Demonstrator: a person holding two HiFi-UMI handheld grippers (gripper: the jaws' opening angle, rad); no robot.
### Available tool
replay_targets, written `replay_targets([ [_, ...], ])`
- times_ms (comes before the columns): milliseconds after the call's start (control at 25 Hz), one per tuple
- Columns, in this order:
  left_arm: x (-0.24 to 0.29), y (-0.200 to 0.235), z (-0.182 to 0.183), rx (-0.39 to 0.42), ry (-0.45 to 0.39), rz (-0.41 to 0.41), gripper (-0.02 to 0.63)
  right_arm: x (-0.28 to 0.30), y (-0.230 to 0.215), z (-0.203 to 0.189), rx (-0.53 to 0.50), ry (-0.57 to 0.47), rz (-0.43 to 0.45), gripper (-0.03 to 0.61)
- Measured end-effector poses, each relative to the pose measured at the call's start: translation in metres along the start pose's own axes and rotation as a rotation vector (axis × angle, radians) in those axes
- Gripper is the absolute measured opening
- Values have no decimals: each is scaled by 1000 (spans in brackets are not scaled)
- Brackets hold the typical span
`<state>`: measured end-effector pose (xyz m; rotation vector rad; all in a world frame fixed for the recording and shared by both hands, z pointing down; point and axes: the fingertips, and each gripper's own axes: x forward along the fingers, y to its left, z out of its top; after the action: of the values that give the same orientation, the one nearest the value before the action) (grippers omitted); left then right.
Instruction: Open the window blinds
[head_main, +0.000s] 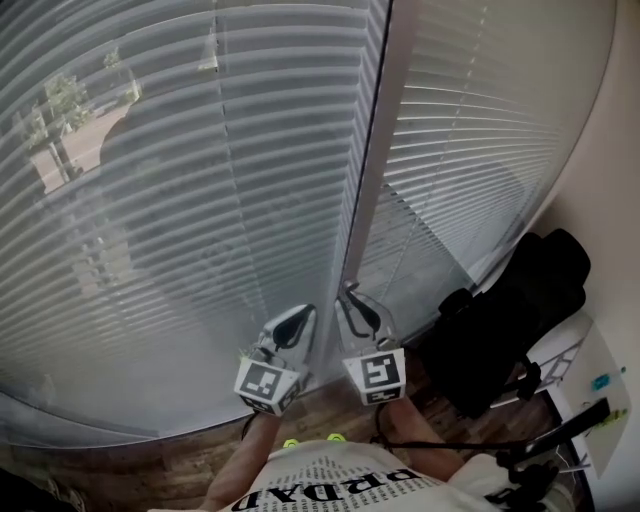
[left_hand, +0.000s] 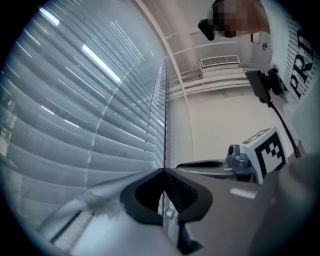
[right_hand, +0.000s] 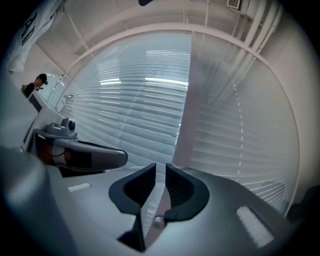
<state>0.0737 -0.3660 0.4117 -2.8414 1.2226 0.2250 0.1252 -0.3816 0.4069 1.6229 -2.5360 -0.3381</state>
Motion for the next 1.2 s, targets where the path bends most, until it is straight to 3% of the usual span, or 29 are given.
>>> replay_targets([
  [440,12,-4,-7,11,17,8,-5,8,-20,-6,-112,16,-32,127],
  [800,11,-6,-16,-7,38,-7,-5,18,-21,-16,-245,49,-30,138],
  [1200,4,-1,-22,-17,63,1,-5,22,-25,-28,-215,79,-24,135],
])
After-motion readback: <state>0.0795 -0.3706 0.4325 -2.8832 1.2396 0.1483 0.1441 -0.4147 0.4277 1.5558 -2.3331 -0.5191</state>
